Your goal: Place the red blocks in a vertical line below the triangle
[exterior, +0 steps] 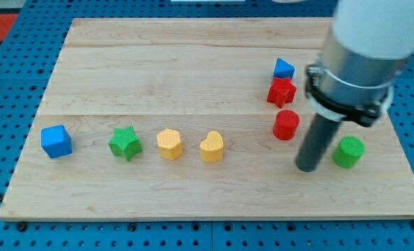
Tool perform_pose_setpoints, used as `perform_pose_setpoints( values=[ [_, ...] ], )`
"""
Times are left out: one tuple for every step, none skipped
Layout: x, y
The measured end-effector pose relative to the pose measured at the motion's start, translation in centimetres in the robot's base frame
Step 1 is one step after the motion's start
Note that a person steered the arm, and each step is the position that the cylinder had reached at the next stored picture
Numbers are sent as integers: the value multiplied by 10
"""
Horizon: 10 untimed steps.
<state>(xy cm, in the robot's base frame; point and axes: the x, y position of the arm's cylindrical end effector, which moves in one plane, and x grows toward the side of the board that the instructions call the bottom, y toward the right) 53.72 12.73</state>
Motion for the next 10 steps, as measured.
perform_pose_setpoints(
  values=[
    [-32, -21],
    [-36, -47],
    [-35, -26],
    [-25, 12],
    [-31, 18],
    [-35, 16],
    [-31, 12],
    [-23, -16],
    [-47, -4],
    [-46, 2]
  ],
)
